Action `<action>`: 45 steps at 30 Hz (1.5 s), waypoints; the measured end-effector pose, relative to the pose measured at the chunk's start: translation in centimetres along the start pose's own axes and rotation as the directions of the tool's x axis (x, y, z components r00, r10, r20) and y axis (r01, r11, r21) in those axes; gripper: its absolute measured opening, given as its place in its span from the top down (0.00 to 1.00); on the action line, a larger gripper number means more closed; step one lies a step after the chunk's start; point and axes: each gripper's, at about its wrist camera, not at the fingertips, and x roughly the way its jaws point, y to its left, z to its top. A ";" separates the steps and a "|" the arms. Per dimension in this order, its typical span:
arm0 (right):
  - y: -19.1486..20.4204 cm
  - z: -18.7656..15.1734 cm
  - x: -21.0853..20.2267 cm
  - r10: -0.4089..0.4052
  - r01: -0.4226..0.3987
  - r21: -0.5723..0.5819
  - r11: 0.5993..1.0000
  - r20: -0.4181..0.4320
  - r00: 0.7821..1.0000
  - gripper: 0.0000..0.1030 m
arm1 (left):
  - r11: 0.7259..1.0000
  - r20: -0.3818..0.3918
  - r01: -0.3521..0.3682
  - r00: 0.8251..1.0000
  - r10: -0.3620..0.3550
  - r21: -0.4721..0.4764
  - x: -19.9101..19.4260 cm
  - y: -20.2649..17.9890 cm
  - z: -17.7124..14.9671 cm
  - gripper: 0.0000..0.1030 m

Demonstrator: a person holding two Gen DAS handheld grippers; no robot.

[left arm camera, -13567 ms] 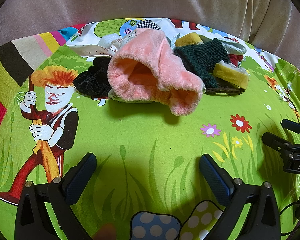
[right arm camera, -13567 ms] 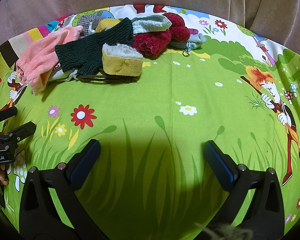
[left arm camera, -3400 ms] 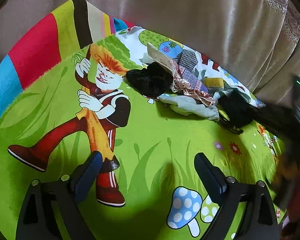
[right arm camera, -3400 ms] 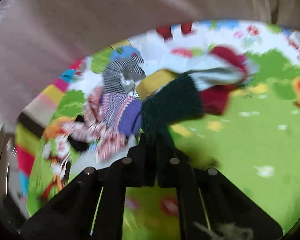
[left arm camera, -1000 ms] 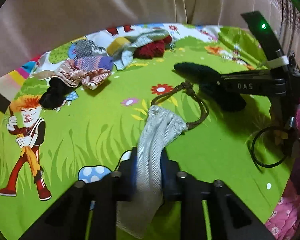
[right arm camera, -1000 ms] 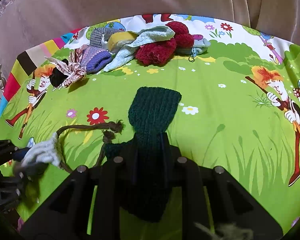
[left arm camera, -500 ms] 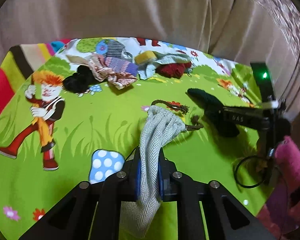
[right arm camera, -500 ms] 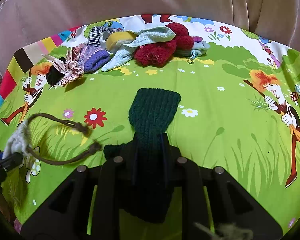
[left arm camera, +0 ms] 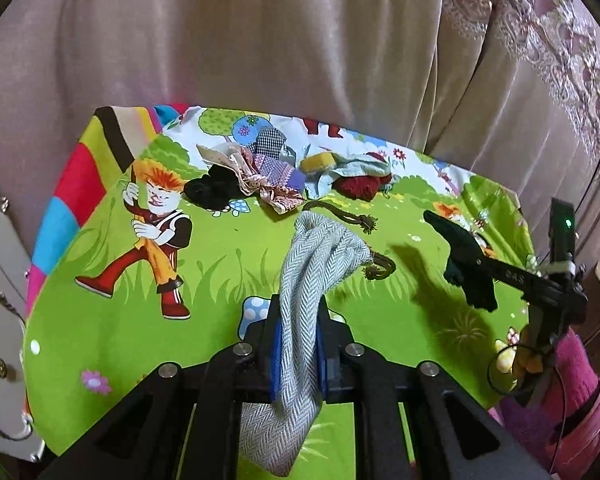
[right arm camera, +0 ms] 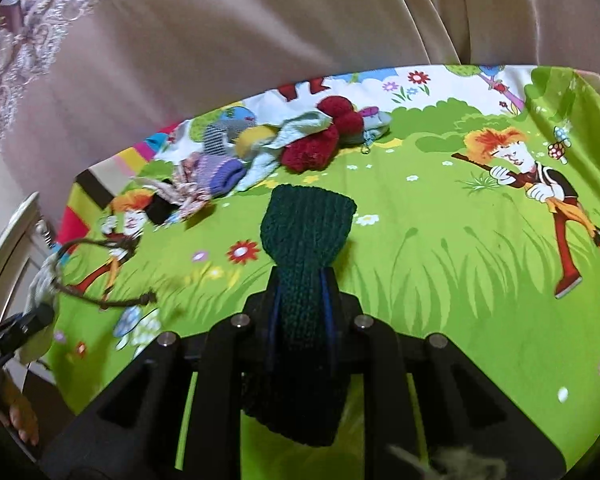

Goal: Organize soft objects
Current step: 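Carry the sock and pouch to the purple box and open both tools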

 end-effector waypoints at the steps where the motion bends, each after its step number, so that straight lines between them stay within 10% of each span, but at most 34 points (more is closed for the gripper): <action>1: 0.2 -0.1 -0.5 0.011 -0.011 0.000 1.000 0.002 1.000 0.79 | 1.000 0.005 0.005 1.000 -0.005 -0.007 -0.4 -0.1 -0.1 0.86; 14: 3.5 0.1 -8.2 0.141 -0.136 -0.072 0.988 0.067 0.988 0.79 | 0.997 0.107 0.061 0.992 -0.064 0.036 -4.9 -4.0 1.8 0.86; 30: 5.2 -0.1 -21.2 0.134 -0.074 -0.256 0.964 0.227 0.965 0.79 | 0.976 0.247 0.124 0.955 -0.167 0.179 -11.3 -10.7 4.1 0.86; 45: 4.1 -0.7 -34.6 0.094 0.076 -0.287 0.955 0.534 0.840 0.79 | 0.914 0.404 0.180 0.854 -0.330 0.365 -18.2 -18.8 5.0 0.86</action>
